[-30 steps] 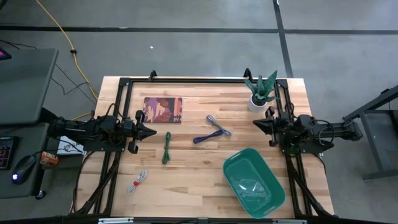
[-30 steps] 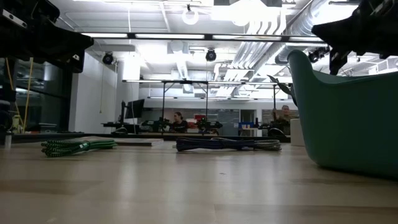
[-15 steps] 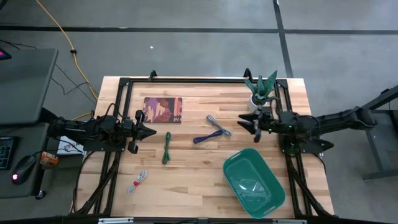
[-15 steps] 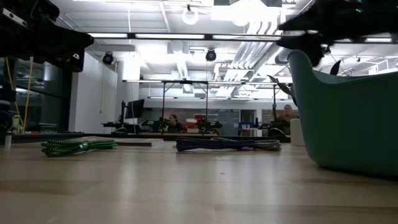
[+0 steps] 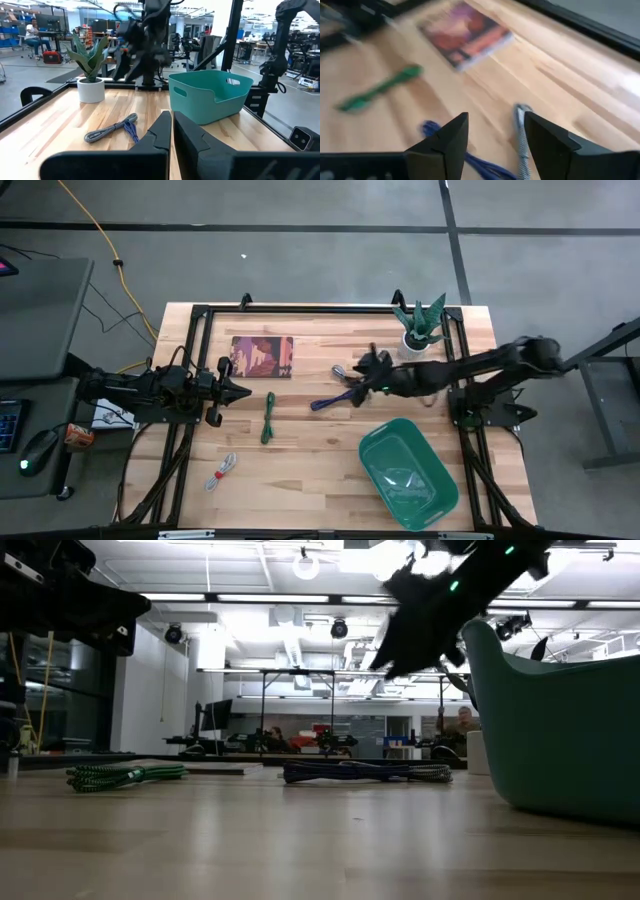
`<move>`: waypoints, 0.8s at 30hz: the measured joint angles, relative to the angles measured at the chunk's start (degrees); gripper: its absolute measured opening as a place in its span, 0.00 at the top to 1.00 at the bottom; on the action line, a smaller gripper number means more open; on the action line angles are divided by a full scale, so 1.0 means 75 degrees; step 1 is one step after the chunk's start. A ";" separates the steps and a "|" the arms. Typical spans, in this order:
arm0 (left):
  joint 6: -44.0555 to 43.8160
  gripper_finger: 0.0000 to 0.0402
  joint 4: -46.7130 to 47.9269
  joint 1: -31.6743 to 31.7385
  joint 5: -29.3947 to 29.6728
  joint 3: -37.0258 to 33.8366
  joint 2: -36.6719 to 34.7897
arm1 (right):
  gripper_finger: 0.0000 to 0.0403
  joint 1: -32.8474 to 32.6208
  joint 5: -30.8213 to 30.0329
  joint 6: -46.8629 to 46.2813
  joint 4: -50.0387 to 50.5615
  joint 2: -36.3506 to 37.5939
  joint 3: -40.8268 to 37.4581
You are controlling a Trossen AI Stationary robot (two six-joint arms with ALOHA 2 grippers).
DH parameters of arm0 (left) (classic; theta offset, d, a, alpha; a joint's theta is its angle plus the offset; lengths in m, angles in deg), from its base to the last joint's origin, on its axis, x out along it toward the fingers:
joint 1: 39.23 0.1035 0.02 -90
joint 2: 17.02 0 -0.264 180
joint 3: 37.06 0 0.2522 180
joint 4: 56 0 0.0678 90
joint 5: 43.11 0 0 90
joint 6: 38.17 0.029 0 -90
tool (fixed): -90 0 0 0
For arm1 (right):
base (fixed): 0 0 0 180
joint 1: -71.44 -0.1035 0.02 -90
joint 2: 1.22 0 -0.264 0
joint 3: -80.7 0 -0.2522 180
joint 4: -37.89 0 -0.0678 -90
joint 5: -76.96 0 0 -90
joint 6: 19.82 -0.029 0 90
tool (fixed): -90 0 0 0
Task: Pick and place USB-C Cables
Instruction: Put the black white USB cable into the green bin
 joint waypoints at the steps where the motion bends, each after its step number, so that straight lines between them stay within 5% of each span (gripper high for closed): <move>1: 0.0000 1.00 0.0000 0.0000 0.0000 -0.0002 0.0000 | 0.54 0.0034 -0.0042 -0.0134 0.0221 -0.0303 0.0152; 12: 0.0001 1.00 -0.0003 -0.0001 0.0000 -0.0002 0.0000 | 0.54 0.0452 0.0039 -0.0276 0.1050 -0.2646 0.1184; 24: 0.0001 1.00 -0.0009 -0.0001 0.0000 -0.0003 0.0000 | 0.54 0.0728 -0.0066 -0.0339 0.1075 -0.3240 0.1196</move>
